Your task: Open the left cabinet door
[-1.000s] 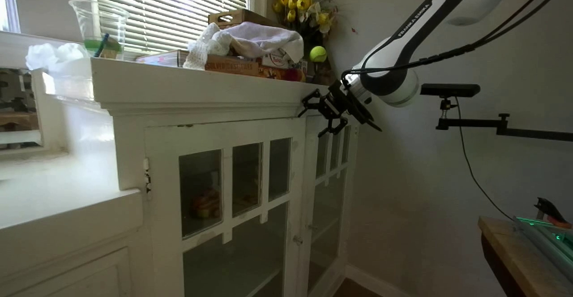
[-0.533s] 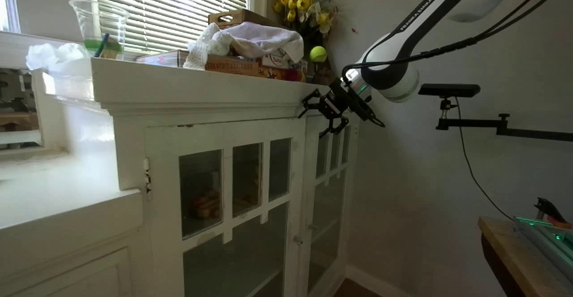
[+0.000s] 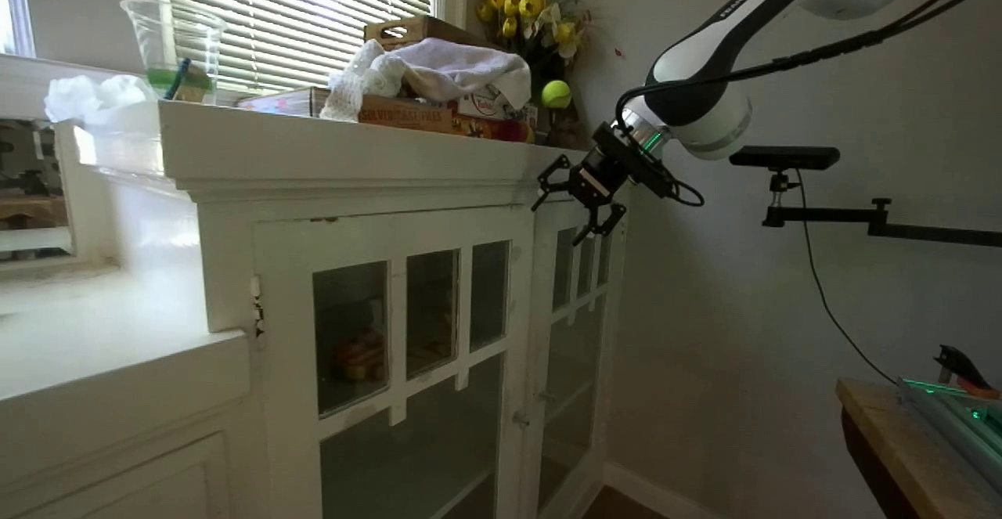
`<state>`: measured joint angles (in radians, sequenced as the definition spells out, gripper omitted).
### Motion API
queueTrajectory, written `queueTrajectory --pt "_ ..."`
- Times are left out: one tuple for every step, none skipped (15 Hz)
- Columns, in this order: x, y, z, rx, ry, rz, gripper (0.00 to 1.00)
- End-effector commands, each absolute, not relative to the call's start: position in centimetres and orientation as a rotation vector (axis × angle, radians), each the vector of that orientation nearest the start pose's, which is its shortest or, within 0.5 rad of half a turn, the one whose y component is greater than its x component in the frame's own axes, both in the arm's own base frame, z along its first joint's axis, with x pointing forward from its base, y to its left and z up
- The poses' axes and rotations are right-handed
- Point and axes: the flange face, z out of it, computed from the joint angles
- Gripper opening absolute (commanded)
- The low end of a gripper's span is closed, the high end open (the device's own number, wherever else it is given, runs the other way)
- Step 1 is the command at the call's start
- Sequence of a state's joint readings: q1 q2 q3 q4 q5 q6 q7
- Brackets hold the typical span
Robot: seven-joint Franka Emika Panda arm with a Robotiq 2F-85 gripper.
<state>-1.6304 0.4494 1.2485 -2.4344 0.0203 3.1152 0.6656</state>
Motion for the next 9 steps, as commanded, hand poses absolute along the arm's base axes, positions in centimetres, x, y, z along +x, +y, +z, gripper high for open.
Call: queueTrajectory --pt "48.5 -20.0 31.6 -2.104 1.490 -0.700 1.00" --pt "48.7 -19.9 32.1 -2.086 1.497 -0.731 1.00" --pt "49.0 -19.7 32.5 -2.067 1.489 -0.756 1.00" --pt "49.2 -19.5 32.9 -2.052 1.487 -0.780 1.00" --pt "49.4 -19.3 33.3 -2.041 1.488 -0.804 1.00" --pt "49.5 -19.3 33.5 -2.029 1.489 -0.826 1.00" --pt "49.5 -19.4 33.6 -2.022 1.487 -0.855 1.00" --pt "49.5 -19.7 33.6 -2.018 1.492 -0.881 1.00" --pt "49.5 -19.9 33.6 -2.013 1.501 -0.903 1.00"
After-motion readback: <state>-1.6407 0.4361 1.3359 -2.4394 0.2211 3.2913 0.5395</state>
